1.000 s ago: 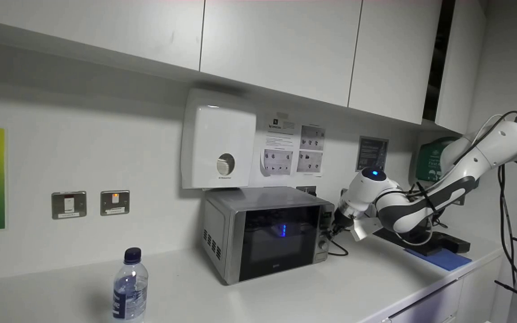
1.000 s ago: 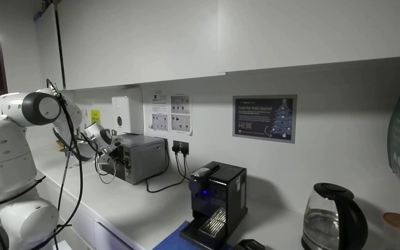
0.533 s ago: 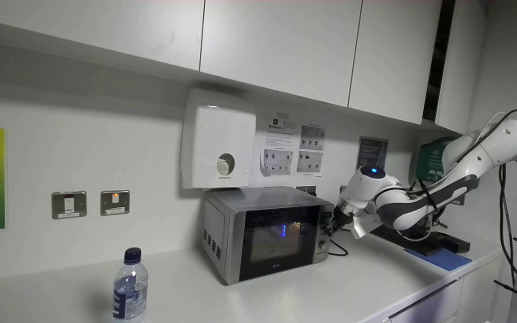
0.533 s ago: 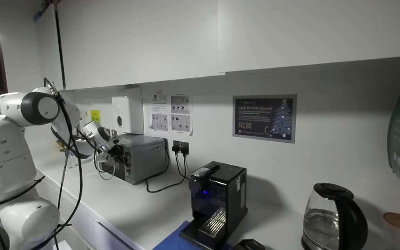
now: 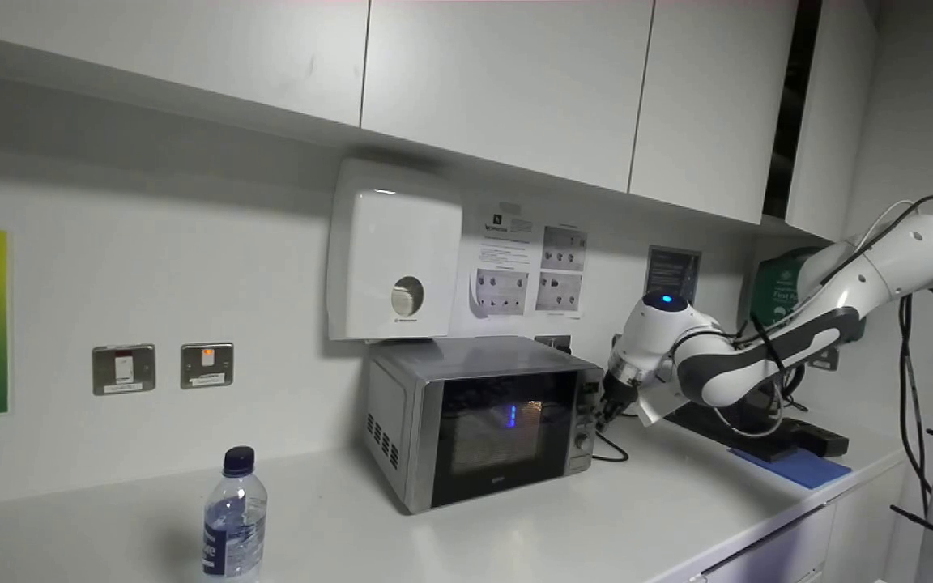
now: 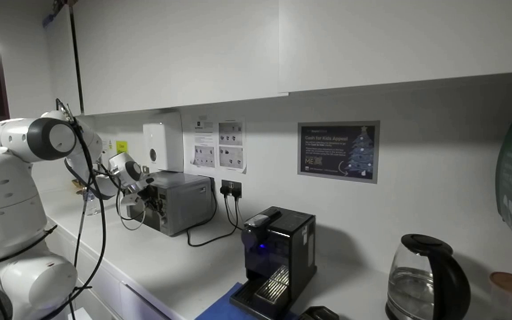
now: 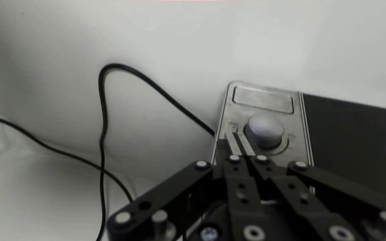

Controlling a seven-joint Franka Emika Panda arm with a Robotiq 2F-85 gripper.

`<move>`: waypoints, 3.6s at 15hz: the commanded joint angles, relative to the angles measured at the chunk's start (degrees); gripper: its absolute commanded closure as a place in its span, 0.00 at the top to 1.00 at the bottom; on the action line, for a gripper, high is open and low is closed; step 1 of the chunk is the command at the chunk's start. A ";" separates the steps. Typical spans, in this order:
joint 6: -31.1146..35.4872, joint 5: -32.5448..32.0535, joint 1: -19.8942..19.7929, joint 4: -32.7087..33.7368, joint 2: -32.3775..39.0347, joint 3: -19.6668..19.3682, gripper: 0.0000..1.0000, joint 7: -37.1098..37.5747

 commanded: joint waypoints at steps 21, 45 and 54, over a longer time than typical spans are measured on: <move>-20.21 19.68 9.30 7.01 -3.54 6.99 0.00 -7.37; -23.17 14.33 10.79 2.24 -24.75 19.12 0.00 -1.81; -23.94 18.32 10.90 -1.06 -31.00 19.87 0.25 -2.05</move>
